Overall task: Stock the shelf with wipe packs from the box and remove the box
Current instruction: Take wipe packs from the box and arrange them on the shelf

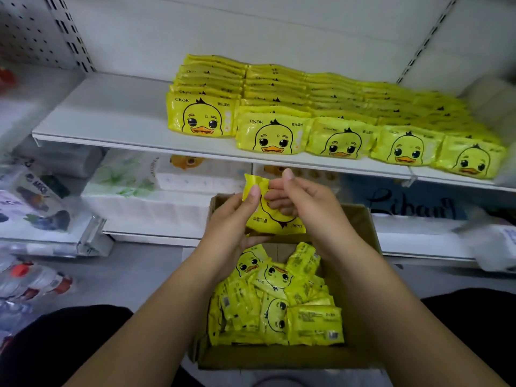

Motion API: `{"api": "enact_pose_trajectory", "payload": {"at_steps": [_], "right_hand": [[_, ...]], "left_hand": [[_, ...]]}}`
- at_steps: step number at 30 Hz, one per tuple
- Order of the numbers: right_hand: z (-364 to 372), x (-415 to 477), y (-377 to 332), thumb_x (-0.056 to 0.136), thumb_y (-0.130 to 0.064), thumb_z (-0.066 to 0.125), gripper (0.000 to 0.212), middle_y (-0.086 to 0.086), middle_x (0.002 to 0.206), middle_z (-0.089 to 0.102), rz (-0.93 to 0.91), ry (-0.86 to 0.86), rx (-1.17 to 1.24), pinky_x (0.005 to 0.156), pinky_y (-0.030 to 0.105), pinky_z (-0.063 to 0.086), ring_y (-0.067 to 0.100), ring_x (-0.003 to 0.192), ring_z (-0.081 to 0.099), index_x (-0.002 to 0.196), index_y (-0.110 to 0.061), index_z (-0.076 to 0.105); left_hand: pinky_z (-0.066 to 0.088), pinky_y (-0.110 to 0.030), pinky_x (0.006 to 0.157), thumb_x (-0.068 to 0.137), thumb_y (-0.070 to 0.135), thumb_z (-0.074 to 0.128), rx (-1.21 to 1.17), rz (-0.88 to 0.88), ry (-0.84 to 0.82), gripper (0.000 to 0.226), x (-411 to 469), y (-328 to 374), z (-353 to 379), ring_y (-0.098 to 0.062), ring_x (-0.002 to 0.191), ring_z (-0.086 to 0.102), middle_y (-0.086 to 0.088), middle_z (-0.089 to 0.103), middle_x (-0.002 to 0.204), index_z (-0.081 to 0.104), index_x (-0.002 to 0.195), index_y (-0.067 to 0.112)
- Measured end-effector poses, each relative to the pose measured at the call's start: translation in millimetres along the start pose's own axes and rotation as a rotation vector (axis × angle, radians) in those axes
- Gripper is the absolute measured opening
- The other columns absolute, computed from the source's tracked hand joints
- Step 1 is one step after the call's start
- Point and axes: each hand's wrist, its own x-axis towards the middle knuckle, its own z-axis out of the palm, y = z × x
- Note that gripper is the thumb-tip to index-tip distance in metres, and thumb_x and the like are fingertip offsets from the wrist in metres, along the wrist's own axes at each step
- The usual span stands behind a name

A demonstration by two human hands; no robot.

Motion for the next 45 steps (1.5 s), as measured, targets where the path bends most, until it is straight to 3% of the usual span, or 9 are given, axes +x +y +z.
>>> {"api": "enact_pose_trajectory", "payload": {"at_steps": [6,14,25,32,36,39,41,42,45], "right_hand": [[-39,-20,29,0.098,-0.034,0.062,0.010,-0.007,0.103,0.072,-0.040,0.308,-0.129,0.086,0.027,0.051,0.005,0.096,0.064,0.104,-0.029,0.070],[-65,-54,52,0.095,-0.060,0.053,0.045,0.007,0.105,0.076,0.196,0.248,0.095,0.099,0.054,0.053,0.032,0.104,0.070,0.102,-0.021,0.074],[-69,-69,53,0.093,-0.050,0.063,0.056,0.037,0.113,0.054,0.065,0.404,0.181,0.096,0.070,0.043,0.048,0.089,0.064,0.104,0.005,0.056],[-66,-73,58,0.097,-0.037,0.065,0.042,0.038,0.100,0.059,0.088,0.423,0.335,0.079,0.035,0.041,0.018,0.080,0.050,0.097,0.005,0.060],[-66,-73,58,0.098,-0.030,0.064,0.042,0.031,0.120,0.055,0.143,0.484,0.359,0.101,0.047,0.047,0.028,0.094,0.067,0.110,0.011,0.058],[-68,-70,65,0.098,-0.031,0.064,0.049,0.020,0.082,0.064,0.112,0.486,0.354,0.079,0.028,0.047,0.013,0.075,0.039,0.111,0.016,0.055],[-68,-68,69,0.097,-0.036,0.064,0.050,0.019,0.081,0.062,0.143,0.446,0.359,0.084,0.032,0.049,0.008,0.086,0.033,0.110,0.012,0.059],[-70,-68,71,0.095,-0.042,0.065,0.047,0.023,0.095,0.070,0.193,0.390,0.345,0.096,0.043,0.053,0.035,0.122,0.042,0.108,0.004,0.065],[-79,-69,76,0.096,-0.046,0.063,0.032,0.009,0.106,0.076,0.295,0.183,0.291,0.087,0.044,0.060,0.021,0.096,0.074,0.104,-0.018,0.075]], "left_hand": [[0.059,-0.058,0.086,0.105,0.045,0.044,-0.057,-0.046,0.063,0.042,-6,-3,4,-0.033,0.106,0.073,-0.012,0.073,0.121,0.058,0.132,0.015],[0.062,-0.055,0.079,0.108,0.041,0.038,-0.109,-0.135,0.042,0.038,-32,-20,22,-0.036,0.105,0.072,-0.014,0.074,0.118,0.059,0.127,0.016],[0.047,-0.055,0.107,0.092,0.053,0.060,0.023,0.070,0.351,0.039,-55,-51,44,-0.031,0.116,0.068,-0.008,0.077,0.113,0.079,0.105,0.021],[0.053,-0.056,0.101,0.102,0.029,0.060,-0.074,0.102,0.492,0.038,-55,-49,53,-0.028,0.091,0.070,-0.003,0.078,0.087,0.081,0.070,0.030],[0.050,-0.057,0.105,0.093,0.033,0.070,-0.132,0.119,0.583,0.018,-52,-53,55,-0.029,0.107,0.071,-0.008,0.078,0.104,0.081,0.094,0.019],[0.046,-0.060,0.107,0.077,0.047,0.077,-0.163,0.083,0.596,0.052,-54,-60,57,-0.032,0.115,0.069,-0.009,0.075,0.116,0.075,0.114,0.010],[0.051,-0.063,0.100,0.091,0.038,0.071,-0.165,0.040,0.581,0.035,-55,-61,56,-0.033,0.105,0.071,-0.015,0.075,0.112,0.074,0.109,0.008],[0.051,-0.064,0.097,0.097,0.035,0.065,-0.149,0.019,0.578,0.027,-55,-61,54,-0.032,0.098,0.071,-0.017,0.075,0.109,0.074,0.102,0.009],[0.056,-0.061,0.091,0.104,0.035,0.056,-0.163,0.002,0.551,0.029,-56,-61,46,-0.034,0.096,0.073,-0.018,0.076,0.108,0.072,0.097,0.013]]}}
